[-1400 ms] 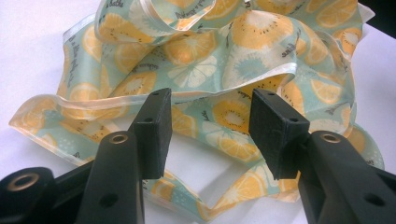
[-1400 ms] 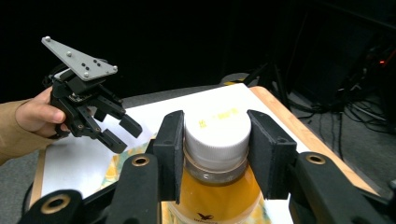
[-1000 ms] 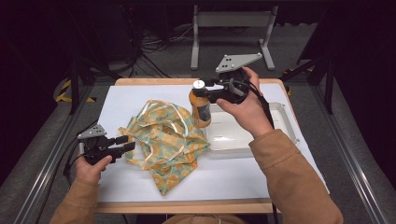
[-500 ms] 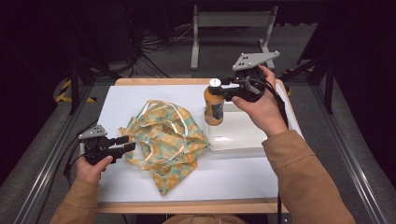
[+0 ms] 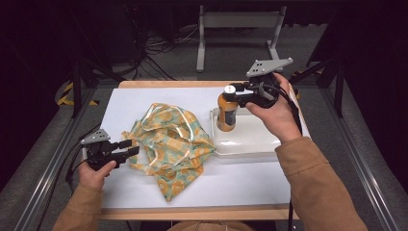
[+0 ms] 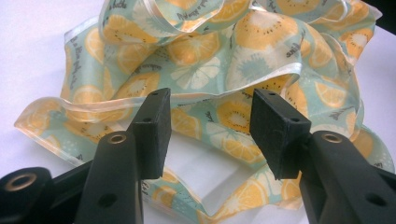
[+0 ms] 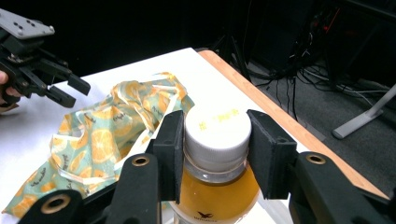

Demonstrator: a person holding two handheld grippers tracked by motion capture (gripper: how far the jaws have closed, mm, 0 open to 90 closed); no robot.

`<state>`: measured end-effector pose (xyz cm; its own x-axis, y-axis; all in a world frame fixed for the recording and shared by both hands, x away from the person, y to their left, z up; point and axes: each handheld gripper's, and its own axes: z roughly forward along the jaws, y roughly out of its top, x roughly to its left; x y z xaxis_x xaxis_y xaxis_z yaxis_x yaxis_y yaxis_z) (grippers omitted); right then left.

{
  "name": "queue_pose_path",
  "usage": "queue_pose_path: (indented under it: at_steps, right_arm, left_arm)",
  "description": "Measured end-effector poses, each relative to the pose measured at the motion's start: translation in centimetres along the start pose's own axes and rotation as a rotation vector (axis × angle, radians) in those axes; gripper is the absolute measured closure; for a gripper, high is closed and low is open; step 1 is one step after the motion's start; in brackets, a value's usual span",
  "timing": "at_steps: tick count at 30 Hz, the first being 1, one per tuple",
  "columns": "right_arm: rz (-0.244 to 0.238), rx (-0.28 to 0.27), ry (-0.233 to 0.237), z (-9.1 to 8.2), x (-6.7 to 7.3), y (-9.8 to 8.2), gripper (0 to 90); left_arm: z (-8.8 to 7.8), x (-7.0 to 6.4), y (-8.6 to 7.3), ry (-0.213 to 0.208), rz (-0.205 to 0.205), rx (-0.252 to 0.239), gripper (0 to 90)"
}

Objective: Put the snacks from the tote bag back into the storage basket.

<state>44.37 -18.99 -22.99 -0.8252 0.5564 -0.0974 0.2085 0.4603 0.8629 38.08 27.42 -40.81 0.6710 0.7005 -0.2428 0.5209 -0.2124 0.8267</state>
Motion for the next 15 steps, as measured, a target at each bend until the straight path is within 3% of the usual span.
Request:
queue_pose_path:
  at_steps: [15]
  right_arm:
    - [0.027, 0.042, 0.01, 1.4, -0.6, -2.8, 59.1]
  left_arm:
    - [0.0, 0.1, -0.1, 0.008, -0.011, -0.009, 49.2]
